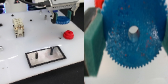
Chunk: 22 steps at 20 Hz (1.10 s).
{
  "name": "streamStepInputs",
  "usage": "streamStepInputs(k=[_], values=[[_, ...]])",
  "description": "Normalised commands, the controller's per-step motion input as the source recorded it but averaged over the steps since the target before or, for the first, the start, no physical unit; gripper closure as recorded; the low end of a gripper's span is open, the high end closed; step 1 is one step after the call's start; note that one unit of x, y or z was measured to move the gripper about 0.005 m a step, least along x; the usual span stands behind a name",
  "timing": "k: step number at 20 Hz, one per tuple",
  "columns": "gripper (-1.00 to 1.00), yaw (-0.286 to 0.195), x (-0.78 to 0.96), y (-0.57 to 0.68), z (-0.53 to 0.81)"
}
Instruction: Insert the blue gear onto the right peg, followed by the red gear
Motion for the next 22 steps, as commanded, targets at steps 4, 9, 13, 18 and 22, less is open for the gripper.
streamStepInputs(k=[4, 9, 13, 18, 22], values=[[1.00, 0.000, 0.77, -0.29, 0.27], [1.00, 0.000, 0.79, -0.28, 0.23], [1.00, 0.000, 0.82, -0.29, 0.18], [1.00, 0.000, 0.79, -0.24, 0.10], [1.00, 0.000, 0.63, -0.19, 0.02]])
